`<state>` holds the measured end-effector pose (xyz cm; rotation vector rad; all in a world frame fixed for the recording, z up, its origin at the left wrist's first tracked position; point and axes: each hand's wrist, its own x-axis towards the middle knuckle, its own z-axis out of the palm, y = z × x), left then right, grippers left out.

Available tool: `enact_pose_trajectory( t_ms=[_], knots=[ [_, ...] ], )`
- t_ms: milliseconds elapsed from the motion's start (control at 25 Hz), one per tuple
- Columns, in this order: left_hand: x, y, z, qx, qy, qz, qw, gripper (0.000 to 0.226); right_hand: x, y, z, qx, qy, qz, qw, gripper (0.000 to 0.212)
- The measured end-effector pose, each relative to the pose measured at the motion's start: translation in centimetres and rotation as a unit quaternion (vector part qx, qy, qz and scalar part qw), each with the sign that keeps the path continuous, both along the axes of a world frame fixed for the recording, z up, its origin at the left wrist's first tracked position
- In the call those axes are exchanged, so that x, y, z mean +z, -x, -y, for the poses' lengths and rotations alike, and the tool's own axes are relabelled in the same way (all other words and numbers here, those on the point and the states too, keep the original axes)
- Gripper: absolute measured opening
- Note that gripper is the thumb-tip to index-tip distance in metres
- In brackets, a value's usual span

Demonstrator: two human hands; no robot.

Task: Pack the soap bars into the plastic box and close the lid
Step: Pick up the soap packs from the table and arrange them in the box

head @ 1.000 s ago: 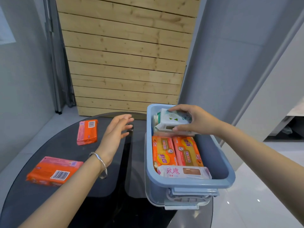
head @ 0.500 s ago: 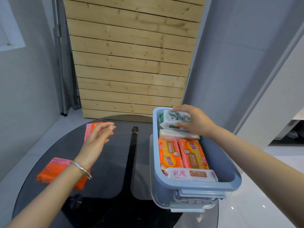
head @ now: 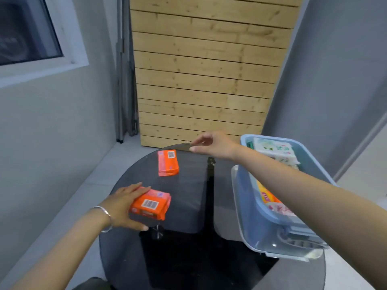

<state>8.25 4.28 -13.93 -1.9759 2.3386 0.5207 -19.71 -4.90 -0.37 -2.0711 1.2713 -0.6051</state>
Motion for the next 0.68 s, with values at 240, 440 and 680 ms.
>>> enact_pose_trajectory(
  t_ms=[240,440,680],
  knots=[
    [-0.6,0.3,2.0,-0.021,0.105,-0.072,0.992,0.074,-3.8,-5.3,2.4,-0.078,-0.154,0.019,0.985,0.037],
    [0.0,-1.3,4.2,0.214,0.118,-0.419,0.874,0.049,-8.1,-8.3,4.9,-0.189,-0.215,0.066,0.956,0.072],
    [1.4,-3.0,6.8,0.325,-0.111,-0.719,0.605,0.07,-12.7,-14.0,6.3,-0.19,-0.13,-0.086,0.969,0.106]
  ],
)
